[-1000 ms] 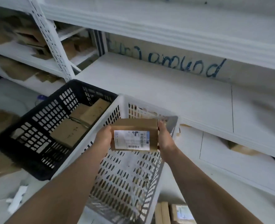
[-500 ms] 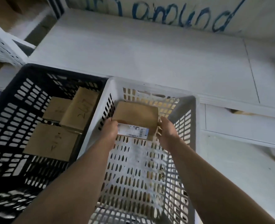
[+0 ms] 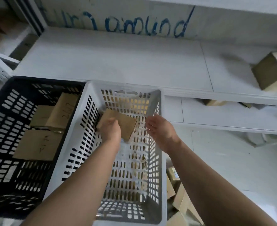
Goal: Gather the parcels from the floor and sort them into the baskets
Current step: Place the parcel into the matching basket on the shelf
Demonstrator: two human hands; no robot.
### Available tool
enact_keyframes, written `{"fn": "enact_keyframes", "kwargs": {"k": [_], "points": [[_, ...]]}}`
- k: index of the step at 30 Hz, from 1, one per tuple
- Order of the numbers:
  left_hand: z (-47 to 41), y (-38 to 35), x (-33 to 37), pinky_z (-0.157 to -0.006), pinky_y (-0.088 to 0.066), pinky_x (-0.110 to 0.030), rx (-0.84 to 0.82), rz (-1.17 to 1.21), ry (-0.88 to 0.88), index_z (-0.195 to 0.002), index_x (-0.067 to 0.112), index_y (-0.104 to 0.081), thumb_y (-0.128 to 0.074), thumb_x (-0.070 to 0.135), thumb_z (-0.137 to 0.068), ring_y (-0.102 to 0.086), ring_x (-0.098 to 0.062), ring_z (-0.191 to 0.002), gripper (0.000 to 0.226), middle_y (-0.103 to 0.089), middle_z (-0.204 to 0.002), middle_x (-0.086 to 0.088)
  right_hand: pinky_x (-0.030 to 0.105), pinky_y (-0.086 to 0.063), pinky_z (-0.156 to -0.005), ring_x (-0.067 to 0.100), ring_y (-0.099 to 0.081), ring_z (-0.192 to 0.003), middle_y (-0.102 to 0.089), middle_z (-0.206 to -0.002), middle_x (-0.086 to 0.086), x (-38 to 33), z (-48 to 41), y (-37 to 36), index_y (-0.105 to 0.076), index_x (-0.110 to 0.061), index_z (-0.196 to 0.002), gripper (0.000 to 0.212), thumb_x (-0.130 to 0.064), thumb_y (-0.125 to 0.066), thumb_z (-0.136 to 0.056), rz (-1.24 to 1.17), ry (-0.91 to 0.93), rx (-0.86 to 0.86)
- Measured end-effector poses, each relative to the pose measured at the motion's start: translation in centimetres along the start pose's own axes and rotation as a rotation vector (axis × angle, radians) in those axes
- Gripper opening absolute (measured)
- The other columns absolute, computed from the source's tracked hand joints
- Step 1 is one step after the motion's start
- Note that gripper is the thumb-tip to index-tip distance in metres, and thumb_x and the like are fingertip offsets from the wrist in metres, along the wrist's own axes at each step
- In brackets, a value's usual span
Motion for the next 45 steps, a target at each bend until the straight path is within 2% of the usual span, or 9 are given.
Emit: {"fn": "enact_keyframes", "kwargs": {"k": [6,11,20,23,27,31,36,42,45], "points": [[11.3,-4.3,-1.0,-0.059,-0.044,-0.028,-0.084,0.082,-0.088,-0.097,0.020,-0.060,-0.041,0.013,-0.099,-0.051,-0.011,-0.063,0.020,-0.057,-0.075,0.004,0.036,-0.045,-0.098,0.025,-0.058,-0.116,-0.062,-0.120,0.011,-2.3,8.7,9.9,-0.059,-0.005,-0.123,0.029,-0.018,-0.045,-0.101,0.027,0.082,0.043],[20.6,-10.0,-4.0,-0.063,-0.045,-0.030,-0.162,0.190,-0.105,-0.071,0.018,-0.058,-0.046,0.014,-0.096,-0.053,-0.015,-0.057,0.028,-0.059,-0.070,-0.004,0.035,-0.044,-0.094,0.024,-0.058,-0.102,-0.061,-0.107,0.009,-1.3,15.8,21.1,-0.061,-0.009,-0.108,0.017,-0.018,-0.049,-0.099,0.049,0.126,0.112],[31.5,-20.3,-16.0,-0.077,-0.051,-0.034,-0.361,0.019,-0.013,-0.087,0.016,-0.060,-0.046,0.018,-0.098,-0.062,-0.020,-0.076,0.017,-0.065,-0.082,0.000,0.039,-0.046,-0.098,0.025,-0.059,-0.099,-0.062,-0.108,0.011,6.0,23.8,40.0,-0.062,-0.007,-0.115,0.022,-0.017,-0.051,-0.098,-0.011,0.013,0.340],[31.1,-22.1,-20.4,-0.081,-0.054,-0.041,-0.374,-0.123,0.010,-0.070,0.019,-0.060,-0.050,0.020,-0.092,-0.064,-0.028,-0.079,0.024,-0.067,-0.077,-0.006,0.038,-0.047,-0.096,0.024,-0.059,-0.101,-0.063,-0.110,0.011,9.1,23.6,43.4,-0.062,-0.008,-0.117,0.024,-0.018,-0.050,-0.099,-0.014,-0.033,0.386],[29.9,-23.7,-26.4,-0.055,-0.040,-0.027,-0.391,-0.212,0.132,-0.067,0.015,-0.056,-0.048,0.010,-0.091,-0.054,-0.021,-0.059,0.026,-0.060,-0.067,-0.005,0.032,-0.049,-0.083,0.021,-0.060,-0.092,-0.066,-0.105,0.007,14.0,22.0,46.2,-0.065,-0.011,-0.116,0.025,-0.021,-0.053,-0.097,-0.047,-0.095,0.418],[27.5,-23.8,-32.5,-0.066,-0.047,-0.031,-0.369,-0.266,0.267,-0.074,0.011,-0.060,-0.048,0.013,-0.093,-0.057,-0.022,-0.070,0.022,-0.062,-0.072,-0.006,0.031,-0.047,-0.079,0.018,-0.061,-0.092,-0.067,-0.103,0.004,19.0,19.0,46.9,-0.066,-0.015,-0.114,0.022,-0.022,-0.053,-0.098,-0.053,-0.153,0.426],[21.4,-24.0,-39.0,-0.076,-0.050,-0.036,-0.280,-0.304,0.314,-0.077,0.010,-0.057,-0.047,0.016,-0.095,-0.059,-0.027,-0.082,0.022,-0.063,-0.086,-0.011,0.038,-0.047,-0.097,0.021,-0.059,-0.099,-0.066,-0.108,0.005,24.9,12.1,45.7,-0.066,-0.018,-0.111,0.021,-0.019,-0.048,-0.099,0.037,-0.196,0.354],[10.5,-22.8,-47.5,-0.075,-0.046,-0.036,-0.099,-0.299,0.309,-0.092,0.009,-0.055,-0.048,0.018,-0.094,-0.054,-0.027,-0.084,0.012,-0.061,-0.096,-0.013,0.040,-0.048,-0.099,0.022,-0.059,-0.104,-0.065,-0.115,0.008,34.3,1.1,43.7,-0.066,-0.024,-0.099,0.019,-0.019,-0.048,-0.100,0.184,-0.233,0.252],[4.8,-21.7,-52.2,-0.078,-0.045,-0.037,-0.018,-0.333,0.314,-0.095,0.003,-0.055,-0.048,0.018,-0.094,-0.054,-0.030,-0.086,0.016,-0.058,-0.095,-0.016,0.037,-0.048,-0.083,0.024,-0.057,-0.095,-0.065,-0.108,0.014,39.7,-4.5,42.4,-0.066,-0.008,-0.115,0.025,-0.013,-0.048,-0.099,0.205,-0.241,0.191]]}}
Point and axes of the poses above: each hand's wrist, its own z-axis away from the middle knuckle, its own y-axis out of the back of the hand, x = y × z, the point moved 10 cm from there along -z, towards the middle knuckle
